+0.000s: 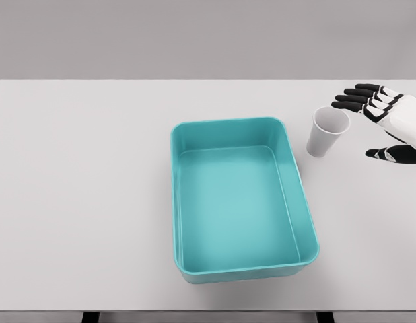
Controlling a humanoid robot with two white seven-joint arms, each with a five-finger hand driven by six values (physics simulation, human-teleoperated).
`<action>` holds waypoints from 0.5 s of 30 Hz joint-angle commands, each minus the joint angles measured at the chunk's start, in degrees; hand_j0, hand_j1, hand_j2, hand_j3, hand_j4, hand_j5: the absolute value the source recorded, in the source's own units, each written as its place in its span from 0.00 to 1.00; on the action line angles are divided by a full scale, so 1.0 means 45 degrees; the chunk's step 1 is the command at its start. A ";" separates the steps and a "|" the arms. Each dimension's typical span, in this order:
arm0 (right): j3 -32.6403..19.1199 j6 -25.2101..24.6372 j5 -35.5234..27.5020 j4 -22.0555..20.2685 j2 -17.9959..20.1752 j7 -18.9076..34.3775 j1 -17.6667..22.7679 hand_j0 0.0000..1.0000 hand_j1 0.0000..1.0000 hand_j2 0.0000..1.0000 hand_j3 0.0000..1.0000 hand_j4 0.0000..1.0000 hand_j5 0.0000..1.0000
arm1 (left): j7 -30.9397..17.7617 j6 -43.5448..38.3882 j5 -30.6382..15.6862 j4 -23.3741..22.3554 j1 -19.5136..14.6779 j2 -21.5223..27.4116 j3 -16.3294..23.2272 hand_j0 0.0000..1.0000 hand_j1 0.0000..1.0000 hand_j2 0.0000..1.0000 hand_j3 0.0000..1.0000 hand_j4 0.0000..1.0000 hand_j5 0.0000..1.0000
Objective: Put the paper cup into the basket with your right arm
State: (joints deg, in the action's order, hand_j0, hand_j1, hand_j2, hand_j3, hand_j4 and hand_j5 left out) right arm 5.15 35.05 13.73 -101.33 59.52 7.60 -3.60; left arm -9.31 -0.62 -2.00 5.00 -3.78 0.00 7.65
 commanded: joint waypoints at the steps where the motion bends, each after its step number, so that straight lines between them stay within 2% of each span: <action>1: 0.0008 -0.0011 -0.0082 -0.0003 0.0016 0.0010 0.0000 1.00 1.00 1.00 1.00 1.00 1.00 | -0.0002 0.0000 -0.0006 0.0002 0.0000 0.0000 -0.0002 1.00 1.00 1.00 1.00 1.00 1.00; 3: -0.0012 -0.0011 -0.0121 -0.0003 -0.0062 0.0030 0.0000 1.00 1.00 1.00 1.00 1.00 1.00 | -0.0002 0.0000 -0.0006 0.0002 0.0000 0.0000 -0.0002 1.00 1.00 1.00 1.00 1.00 1.00; 6: -0.0362 -0.0011 -0.0121 -0.0003 -0.1058 0.1630 -0.0059 1.00 1.00 1.00 1.00 1.00 1.00 | -0.0002 0.0000 -0.0006 0.0002 0.0000 0.0000 -0.0002 1.00 1.00 1.00 1.00 1.00 1.00; 8: -0.0519 -0.0011 -0.0374 -0.0003 -0.1408 0.3093 -0.0078 1.00 1.00 1.00 1.00 1.00 1.00 | -0.0002 0.0000 -0.0006 0.0002 0.0000 0.0000 -0.0002 1.00 1.00 1.00 1.00 1.00 1.00; 9: -0.0500 -0.0011 -0.0706 -0.0003 -0.1800 0.3467 -0.0370 1.00 1.00 1.00 1.00 1.00 1.00 | -0.0002 0.0000 -0.0006 0.0002 0.0000 0.0000 -0.0002 1.00 1.00 1.00 1.00 1.00 1.00; 11: -0.0500 -0.0011 -0.2128 0.0017 -0.1801 0.4031 -0.0410 1.00 1.00 1.00 1.00 1.00 1.00 | -0.0002 0.0000 -0.0006 0.0002 0.0000 0.0000 -0.0002 1.00 1.00 1.00 1.00 1.00 1.00; 12: -0.0500 -0.0011 -0.3067 0.0017 -0.1781 0.4850 -0.0410 1.00 1.00 1.00 1.00 1.00 1.00 | -0.0002 0.0000 -0.0006 0.0002 0.0000 0.0000 -0.0002 1.00 1.00 1.00 1.00 1.00 1.00; 13: -0.0500 -0.0011 -0.3070 0.0017 -0.1781 0.4854 -0.0410 1.00 1.00 1.00 1.00 1.00 1.00 | -0.0002 0.0000 -0.0006 0.0002 0.0000 0.0000 -0.0002 1.00 1.00 1.00 1.00 1.00 1.00; 14: -0.0500 -0.0011 -0.5237 0.0017 -0.1801 0.6089 -0.0625 1.00 1.00 1.00 1.00 1.00 1.00 | -0.0002 0.0000 -0.0006 0.0002 0.0000 0.0000 -0.0002 1.00 1.00 1.00 1.00 1.00 1.00; 15: -0.0500 -0.0011 -0.5511 0.0017 -0.1800 0.6089 -0.0645 1.00 1.00 1.00 1.00 1.00 1.00 | -0.0002 0.0000 -0.0006 0.0002 0.0000 0.0000 -0.0002 1.00 1.00 1.00 1.00 1.00 1.00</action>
State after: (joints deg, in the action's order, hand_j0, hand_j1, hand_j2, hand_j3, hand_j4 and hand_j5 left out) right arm 2.96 35.13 -3.65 -101.25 51.72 30.90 -6.50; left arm -9.31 -0.62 -2.00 5.00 -3.78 0.00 7.65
